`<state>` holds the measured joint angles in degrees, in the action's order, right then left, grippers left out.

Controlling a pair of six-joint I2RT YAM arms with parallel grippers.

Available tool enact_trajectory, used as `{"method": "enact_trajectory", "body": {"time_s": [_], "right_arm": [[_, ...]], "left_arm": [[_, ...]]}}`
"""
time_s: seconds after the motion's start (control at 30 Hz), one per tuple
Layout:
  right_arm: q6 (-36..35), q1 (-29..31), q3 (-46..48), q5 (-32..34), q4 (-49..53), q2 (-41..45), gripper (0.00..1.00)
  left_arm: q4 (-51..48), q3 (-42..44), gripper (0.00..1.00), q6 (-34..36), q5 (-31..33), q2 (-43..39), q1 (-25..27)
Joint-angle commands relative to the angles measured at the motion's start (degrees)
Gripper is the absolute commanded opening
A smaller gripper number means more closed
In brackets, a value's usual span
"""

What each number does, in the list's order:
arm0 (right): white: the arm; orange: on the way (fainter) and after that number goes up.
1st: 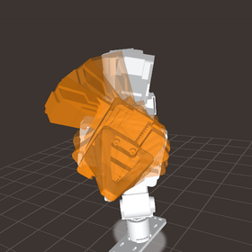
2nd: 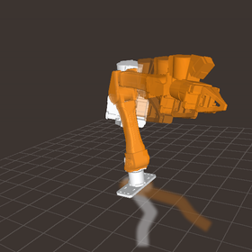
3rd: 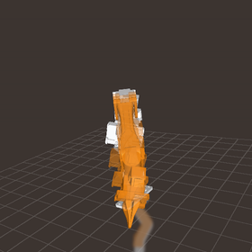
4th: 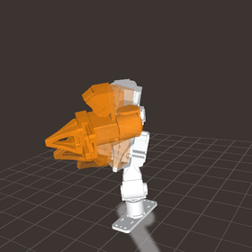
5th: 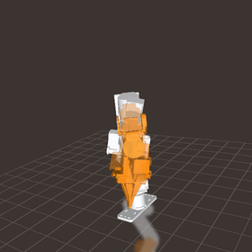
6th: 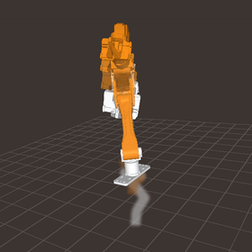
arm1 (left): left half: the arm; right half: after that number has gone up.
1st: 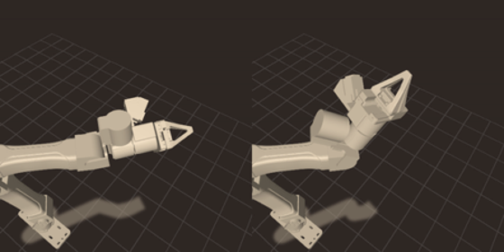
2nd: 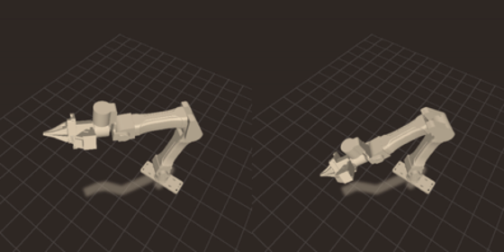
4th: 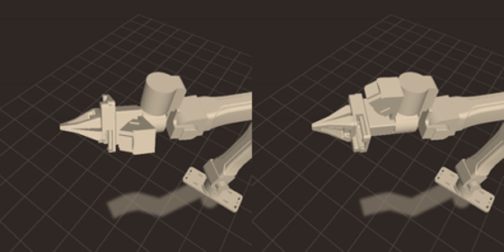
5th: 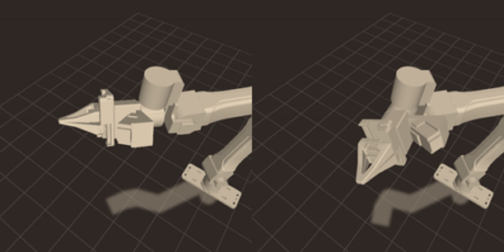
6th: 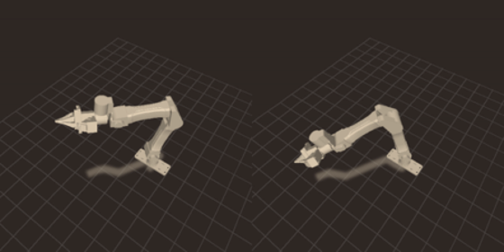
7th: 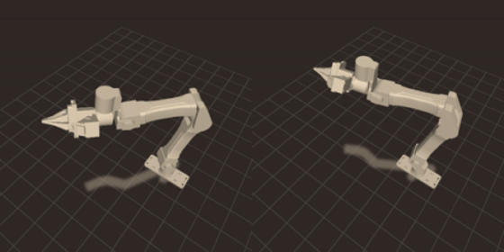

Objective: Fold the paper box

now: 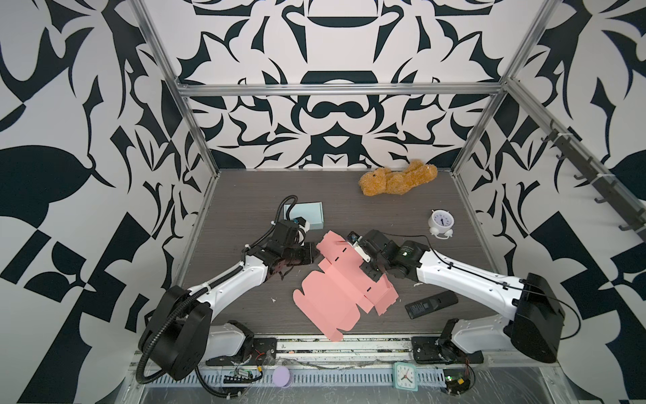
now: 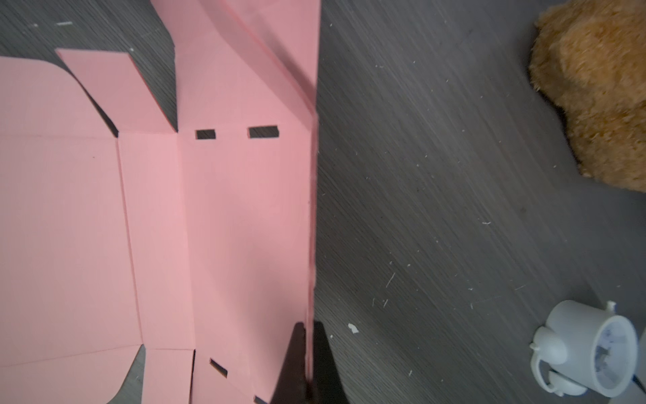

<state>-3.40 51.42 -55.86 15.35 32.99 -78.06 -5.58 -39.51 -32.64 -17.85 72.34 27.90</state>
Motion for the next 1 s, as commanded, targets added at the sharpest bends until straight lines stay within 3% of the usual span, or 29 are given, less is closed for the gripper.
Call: {"method": "enact_trajectory", "body": {"time_s": [0.0,0.2,0.4,0.97], "right_arm": [[-2.8,2.2,-2.6,6.8,-0.4,-0.2,0.00],[-7.0,8.1,-4.1,15.3,-1.3,-2.8,0.00],[-12.6,11.2,-7.2,21.7,-2.4,-9.3,0.00],[-26.8,12.4,-5.1,25.3,-16.0,-13.7,0.00]], "left_arm": [[0.5,0.1,0.10,1.5,-3.3,-1.5,-4.4],[5.5,-1.2,0.12,-0.1,-9.3,4.2,-11.9],[8.4,-2.9,0.15,0.4,-12.2,10.3,-12.3],[15.9,0.7,0.16,0.8,-19.2,14.7,-12.2]]}}
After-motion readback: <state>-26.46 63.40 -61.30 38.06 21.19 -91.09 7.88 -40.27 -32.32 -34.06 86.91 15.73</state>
